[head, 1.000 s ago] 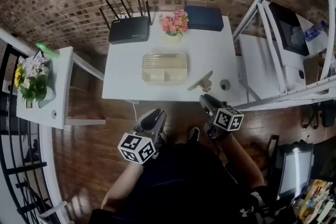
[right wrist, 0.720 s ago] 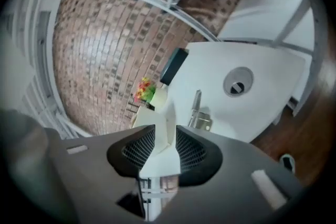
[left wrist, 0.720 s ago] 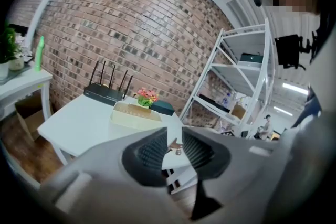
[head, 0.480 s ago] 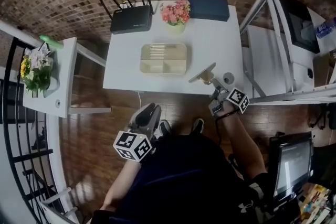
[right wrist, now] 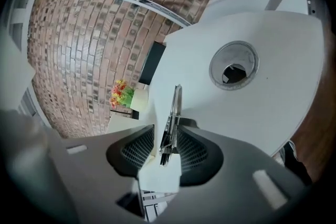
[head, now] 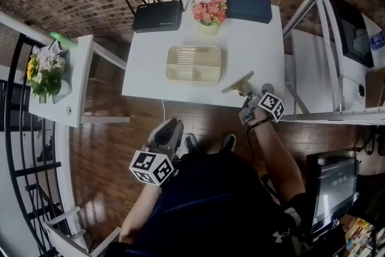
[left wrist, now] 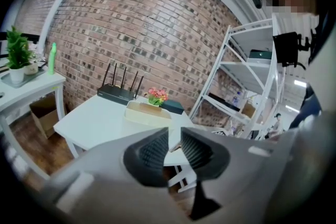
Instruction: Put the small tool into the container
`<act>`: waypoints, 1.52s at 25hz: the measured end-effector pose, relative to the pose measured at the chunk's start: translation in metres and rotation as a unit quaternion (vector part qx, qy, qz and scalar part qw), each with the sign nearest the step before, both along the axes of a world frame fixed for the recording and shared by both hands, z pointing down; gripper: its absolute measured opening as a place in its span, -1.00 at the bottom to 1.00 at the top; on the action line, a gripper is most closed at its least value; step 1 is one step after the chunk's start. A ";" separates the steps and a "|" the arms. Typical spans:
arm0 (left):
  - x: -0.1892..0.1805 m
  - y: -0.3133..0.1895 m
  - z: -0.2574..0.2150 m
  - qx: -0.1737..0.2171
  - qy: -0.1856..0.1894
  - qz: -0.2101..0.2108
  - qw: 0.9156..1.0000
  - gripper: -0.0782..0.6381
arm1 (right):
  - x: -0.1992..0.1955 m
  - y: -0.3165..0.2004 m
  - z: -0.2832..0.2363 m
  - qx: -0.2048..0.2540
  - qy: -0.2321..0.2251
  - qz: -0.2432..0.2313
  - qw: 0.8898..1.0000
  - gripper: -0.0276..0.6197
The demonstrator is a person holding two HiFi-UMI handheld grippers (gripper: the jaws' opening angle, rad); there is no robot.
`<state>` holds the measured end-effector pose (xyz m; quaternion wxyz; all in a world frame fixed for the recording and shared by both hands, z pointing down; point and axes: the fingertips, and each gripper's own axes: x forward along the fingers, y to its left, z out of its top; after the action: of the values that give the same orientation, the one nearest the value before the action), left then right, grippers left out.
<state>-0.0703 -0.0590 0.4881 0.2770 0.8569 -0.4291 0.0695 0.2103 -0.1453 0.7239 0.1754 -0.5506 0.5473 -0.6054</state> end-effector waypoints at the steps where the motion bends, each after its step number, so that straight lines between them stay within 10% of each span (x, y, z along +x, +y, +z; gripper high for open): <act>1: -0.002 0.000 0.001 -0.001 0.000 -0.003 1.000 -0.58 | -0.001 -0.002 0.001 -0.002 0.002 -0.002 1.000 -0.52; 20: -0.007 -0.010 0.004 -0.003 0.026 0.011 1.000 -0.62 | -0.011 -0.005 -0.059 0.064 0.078 -0.050 0.994 -0.88; 29: -0.006 -0.015 0.002 0.001 0.039 0.022 0.999 -0.64 | -0.033 -0.021 -0.171 0.198 0.228 -0.110 0.947 -0.88; 38: -0.020 -0.016 0.002 0.003 0.043 0.005 0.999 -0.65 | -0.085 -0.038 -0.240 0.294 0.281 -0.162 0.899 -0.88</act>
<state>-0.0903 -0.0747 0.4903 0.2921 0.8623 -0.4124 0.0326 0.1254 -0.1834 0.4838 0.0682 -0.5250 0.8085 -0.2569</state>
